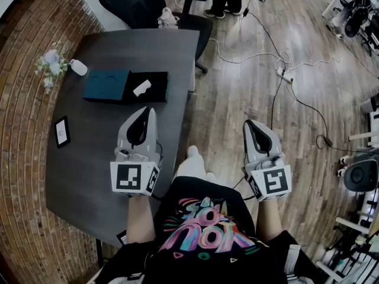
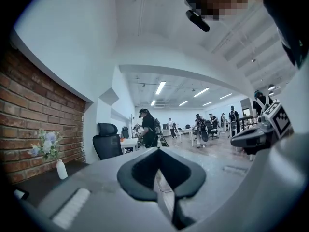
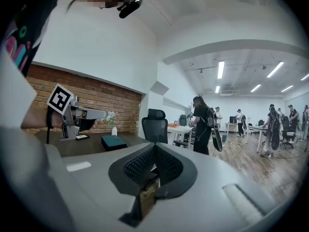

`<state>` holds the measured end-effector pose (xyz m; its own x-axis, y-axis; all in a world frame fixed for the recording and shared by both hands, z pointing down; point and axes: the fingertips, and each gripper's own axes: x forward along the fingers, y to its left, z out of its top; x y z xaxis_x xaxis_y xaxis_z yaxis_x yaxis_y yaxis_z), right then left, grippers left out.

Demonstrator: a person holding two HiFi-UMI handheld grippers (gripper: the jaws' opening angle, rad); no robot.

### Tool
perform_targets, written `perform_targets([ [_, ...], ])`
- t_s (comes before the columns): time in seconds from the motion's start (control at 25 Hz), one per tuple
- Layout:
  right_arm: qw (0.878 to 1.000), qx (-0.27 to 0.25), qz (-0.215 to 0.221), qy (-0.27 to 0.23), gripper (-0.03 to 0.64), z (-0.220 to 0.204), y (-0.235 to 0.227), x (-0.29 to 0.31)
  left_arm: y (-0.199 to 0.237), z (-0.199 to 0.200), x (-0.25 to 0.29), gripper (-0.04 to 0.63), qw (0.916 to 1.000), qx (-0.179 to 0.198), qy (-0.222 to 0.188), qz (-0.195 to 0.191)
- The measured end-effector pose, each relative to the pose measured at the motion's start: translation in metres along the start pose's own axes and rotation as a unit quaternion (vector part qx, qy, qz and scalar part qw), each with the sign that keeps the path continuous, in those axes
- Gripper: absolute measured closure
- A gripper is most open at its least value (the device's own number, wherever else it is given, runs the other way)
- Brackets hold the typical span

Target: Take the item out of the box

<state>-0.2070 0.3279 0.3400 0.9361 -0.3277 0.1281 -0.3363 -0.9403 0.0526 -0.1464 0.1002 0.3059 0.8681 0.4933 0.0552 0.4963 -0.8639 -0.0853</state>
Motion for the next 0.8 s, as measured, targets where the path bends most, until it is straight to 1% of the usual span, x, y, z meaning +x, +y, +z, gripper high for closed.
perform_targets([
  [0.12, 1.000, 0.001, 0.010, 0.019, 0.615, -0.010, -0.010, 0.010, -0.001, -0.007, 0.013, 0.595, 1.0000, -0.003, 0.005, 0.007],
  [0.24, 0.999, -0.003, 0.024, 0.026, 0.615, -0.015, -0.016, 0.035, 0.014, -0.013, 0.026, 0.595, 0.9997, -0.008, 0.006, 0.023],
  [0.36, 0.999, -0.008, 0.040, 0.024, 0.615, -0.013, -0.024, 0.069, 0.034, -0.017, 0.045, 0.595, 0.9990, -0.013, 0.007, 0.042],
  [0.52, 0.997, -0.021, 0.061, 0.030, 0.615, -0.008, -0.033, 0.118, 0.062, -0.026, 0.076, 0.595, 0.9975, -0.030, 0.010, 0.063],
  [0.68, 0.994, -0.039, 0.085, 0.052, 0.615, -0.001, -0.047, 0.170, 0.090, -0.032, 0.119, 0.595, 0.9957, -0.039, 0.018, 0.082],
  [0.8, 0.992, -0.041, 0.092, 0.079, 0.615, 0.006, -0.057, 0.208, 0.108, -0.032, 0.151, 0.595, 0.9948, -0.047, 0.020, 0.088],
])
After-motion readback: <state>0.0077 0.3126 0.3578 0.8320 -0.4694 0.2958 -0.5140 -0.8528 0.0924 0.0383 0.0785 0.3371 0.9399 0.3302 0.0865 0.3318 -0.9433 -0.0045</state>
